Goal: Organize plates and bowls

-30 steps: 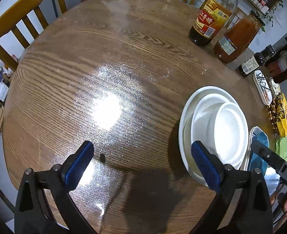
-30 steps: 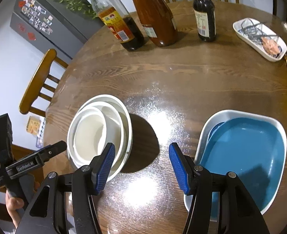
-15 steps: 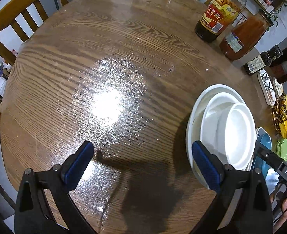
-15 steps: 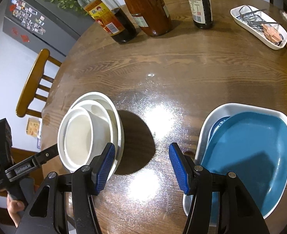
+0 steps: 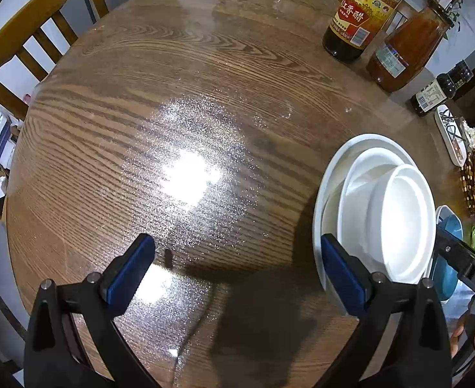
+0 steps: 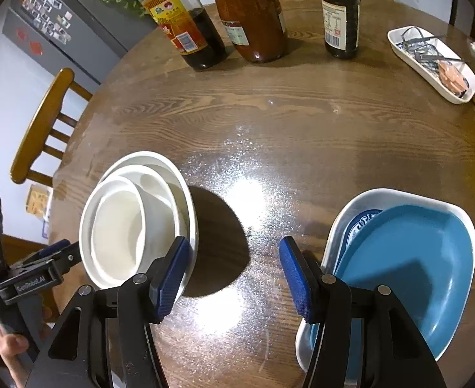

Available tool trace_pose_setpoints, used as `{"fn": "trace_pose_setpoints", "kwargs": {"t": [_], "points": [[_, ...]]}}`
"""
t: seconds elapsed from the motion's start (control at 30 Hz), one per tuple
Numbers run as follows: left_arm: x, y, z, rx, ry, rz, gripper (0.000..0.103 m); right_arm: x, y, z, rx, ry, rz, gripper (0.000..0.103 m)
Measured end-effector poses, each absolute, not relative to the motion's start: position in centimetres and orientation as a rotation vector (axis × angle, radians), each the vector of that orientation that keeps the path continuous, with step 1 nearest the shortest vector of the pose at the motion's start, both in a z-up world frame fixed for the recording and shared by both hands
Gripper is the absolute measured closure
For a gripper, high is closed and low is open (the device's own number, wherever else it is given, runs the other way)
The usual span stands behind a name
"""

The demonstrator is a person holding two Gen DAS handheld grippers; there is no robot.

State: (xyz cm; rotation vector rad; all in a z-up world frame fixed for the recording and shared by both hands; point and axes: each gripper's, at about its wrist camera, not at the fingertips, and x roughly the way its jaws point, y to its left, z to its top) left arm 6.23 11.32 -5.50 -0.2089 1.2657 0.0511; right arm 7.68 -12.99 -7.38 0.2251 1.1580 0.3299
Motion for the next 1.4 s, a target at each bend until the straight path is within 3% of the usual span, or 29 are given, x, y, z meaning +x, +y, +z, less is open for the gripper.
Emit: {"fn": "trace_pose_setpoints", "kwargs": {"t": [0.77,0.97,1.13,1.4], "points": [[6.9,10.9,-5.1,-0.135,1.223,0.059,0.003,7.9,-11.0,-6.8,0.069,1.1,0.275,0.045],[6.5,10.5,-4.8,-0.115,1.21,0.046,0.011,8.0,-10.9,-6.7,0.053,1.092,0.277,0.045],[6.2,9.6,-4.3,-0.1,1.199,0.025,0.028,7.8,-10.7,-6.7,0.039,1.086,0.273,0.046],[6.0,9.1,-4.0,-0.092,1.198,0.008,0.04,7.7,-10.5,-6.6,0.043,1.082,0.281,0.05]]}}
